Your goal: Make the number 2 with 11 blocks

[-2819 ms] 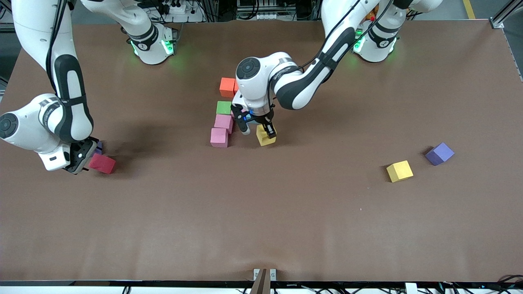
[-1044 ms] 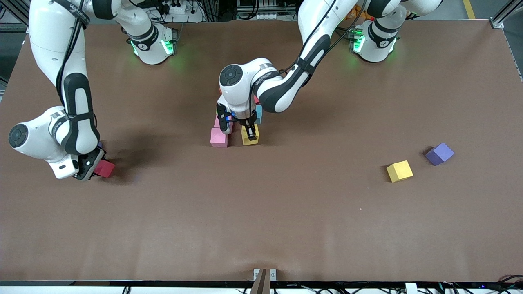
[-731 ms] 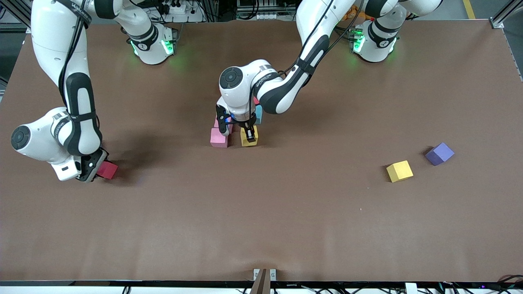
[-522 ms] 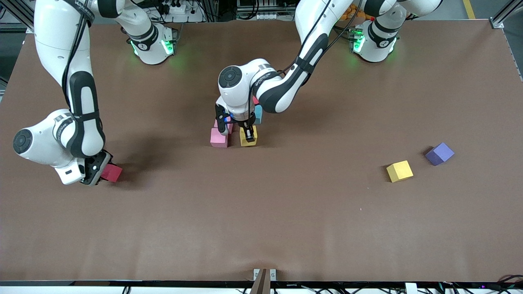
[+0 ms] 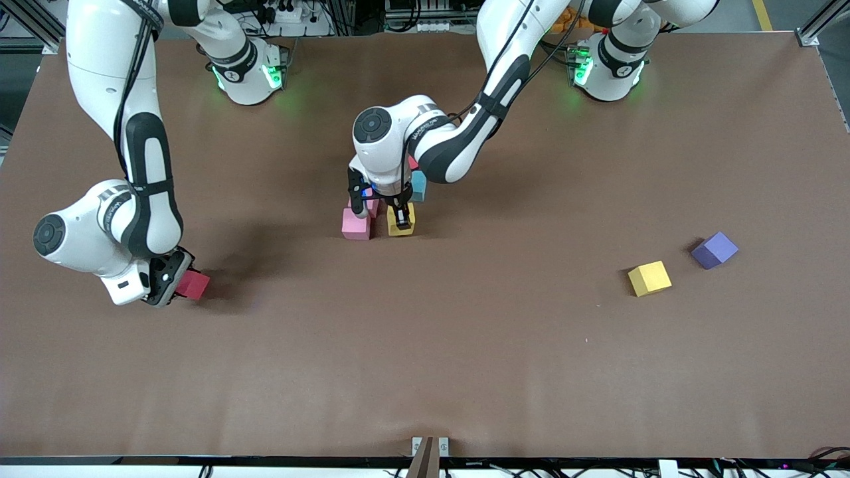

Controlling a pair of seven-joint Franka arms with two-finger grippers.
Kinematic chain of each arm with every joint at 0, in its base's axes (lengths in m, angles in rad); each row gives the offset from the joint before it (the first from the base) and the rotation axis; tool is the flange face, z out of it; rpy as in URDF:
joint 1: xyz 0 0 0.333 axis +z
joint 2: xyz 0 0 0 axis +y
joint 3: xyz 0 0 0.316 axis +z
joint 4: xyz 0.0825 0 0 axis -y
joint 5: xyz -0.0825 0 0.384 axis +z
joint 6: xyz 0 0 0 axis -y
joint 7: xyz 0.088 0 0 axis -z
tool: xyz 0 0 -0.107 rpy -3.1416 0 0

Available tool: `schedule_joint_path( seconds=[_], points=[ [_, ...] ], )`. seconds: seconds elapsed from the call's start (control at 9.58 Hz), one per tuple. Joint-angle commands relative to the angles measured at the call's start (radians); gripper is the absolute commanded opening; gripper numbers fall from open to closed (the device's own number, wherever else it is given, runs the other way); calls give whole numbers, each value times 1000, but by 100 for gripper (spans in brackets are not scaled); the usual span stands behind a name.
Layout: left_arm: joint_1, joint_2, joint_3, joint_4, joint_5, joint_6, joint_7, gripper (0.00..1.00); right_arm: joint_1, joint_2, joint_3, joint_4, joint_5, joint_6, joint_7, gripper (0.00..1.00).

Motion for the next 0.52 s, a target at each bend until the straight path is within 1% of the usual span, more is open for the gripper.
schedule_joint_path(
  seconds=[0.0,0.42],
  points=[
    [-29,29,48,47,-39,0,37,0,0,-6,-4,4,20,-14,6,39],
    [-32,23,59,50,-56,-14,36,0,-2,-4,-2,2,20,-14,7,39]
  ],
)
